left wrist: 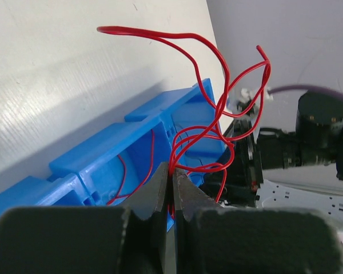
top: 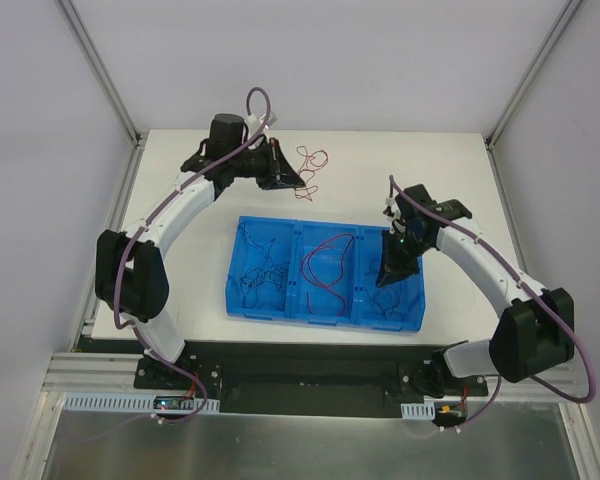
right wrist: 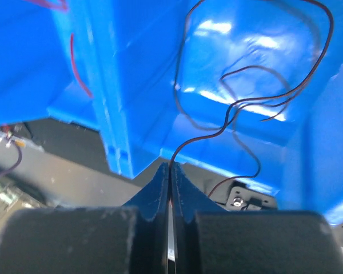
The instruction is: Untangle the cables
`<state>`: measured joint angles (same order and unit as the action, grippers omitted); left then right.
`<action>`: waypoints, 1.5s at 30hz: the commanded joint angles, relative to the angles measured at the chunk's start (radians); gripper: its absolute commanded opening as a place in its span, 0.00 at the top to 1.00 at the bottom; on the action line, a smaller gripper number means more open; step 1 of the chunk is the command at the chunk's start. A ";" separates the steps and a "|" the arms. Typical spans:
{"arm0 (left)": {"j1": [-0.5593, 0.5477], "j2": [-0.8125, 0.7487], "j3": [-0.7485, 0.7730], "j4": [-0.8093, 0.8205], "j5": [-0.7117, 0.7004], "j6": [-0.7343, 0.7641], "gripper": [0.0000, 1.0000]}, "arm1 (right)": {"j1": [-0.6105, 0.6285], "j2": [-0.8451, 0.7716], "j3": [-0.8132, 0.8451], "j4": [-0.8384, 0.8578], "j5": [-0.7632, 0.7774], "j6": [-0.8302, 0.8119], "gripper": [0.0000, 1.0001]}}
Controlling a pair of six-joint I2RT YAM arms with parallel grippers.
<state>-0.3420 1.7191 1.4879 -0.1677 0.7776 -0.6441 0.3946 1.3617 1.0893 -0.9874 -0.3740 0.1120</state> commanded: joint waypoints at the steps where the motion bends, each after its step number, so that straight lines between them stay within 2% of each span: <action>1: -0.031 -0.076 -0.038 0.023 0.018 0.021 1.00 | -0.049 0.062 0.107 -0.007 0.159 -0.051 0.97; 4: -0.054 -0.087 -0.046 0.023 0.029 0.050 1.00 | -0.056 0.123 0.231 -0.071 0.219 -0.090 0.65; 7: -0.068 -0.084 -0.031 0.023 0.045 0.075 1.00 | -0.056 0.161 0.390 -0.135 0.279 -0.106 0.48; 9: -0.072 -0.075 -0.017 0.023 0.051 0.087 1.00 | -0.060 0.178 0.518 -0.135 0.274 -0.136 0.42; 11: -0.080 -0.059 0.000 0.025 0.057 0.103 1.00 | -0.063 0.207 0.628 -0.099 0.198 -0.121 0.40; 15: -0.088 -0.038 0.029 0.023 0.055 0.116 1.00 | -0.065 0.235 0.709 0.137 -0.047 0.045 0.40; 21: -0.088 -0.015 0.066 0.023 0.038 0.129 1.00 | -0.063 0.223 0.615 0.504 -0.215 0.276 0.44; 28: -0.089 -0.004 0.080 0.022 0.048 0.146 1.00 | -0.051 0.280 0.618 0.552 -0.220 0.318 0.46; 30: -0.089 -0.001 0.084 0.025 0.046 0.149 1.00 | -0.042 0.315 0.653 0.537 -0.215 0.313 0.51; 31: -0.089 -0.001 0.086 0.023 0.046 0.150 1.00 | -0.037 0.335 0.668 0.520 -0.209 0.308 0.56; 33: -0.088 0.007 0.090 0.025 0.045 0.144 1.00 | -0.030 0.365 0.699 0.521 -0.217 0.298 0.74; 34: -0.084 0.011 0.092 0.023 0.045 0.135 1.00 | -0.025 0.378 0.711 0.521 -0.215 0.293 0.93; 35: -0.077 0.016 0.094 0.025 0.048 0.114 1.00 | -0.022 0.390 0.725 0.523 -0.215 0.291 1.00; 37: -0.036 0.034 0.100 0.027 0.083 0.025 0.90 | -0.022 0.413 0.750 0.535 -0.226 0.285 0.99; 40: 0.029 0.062 0.107 0.043 0.176 -0.055 0.60 | -0.022 0.439 0.784 0.535 -0.214 0.261 1.00; 45: 0.087 0.033 0.114 0.080 0.219 0.006 0.44 | -0.022 0.496 0.865 0.521 -0.213 0.236 0.99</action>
<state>-0.2970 1.7847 1.5593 -0.1524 0.9180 -0.6430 0.3721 1.8313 1.8507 -0.4976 -0.5697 0.3832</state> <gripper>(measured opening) 0.509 0.018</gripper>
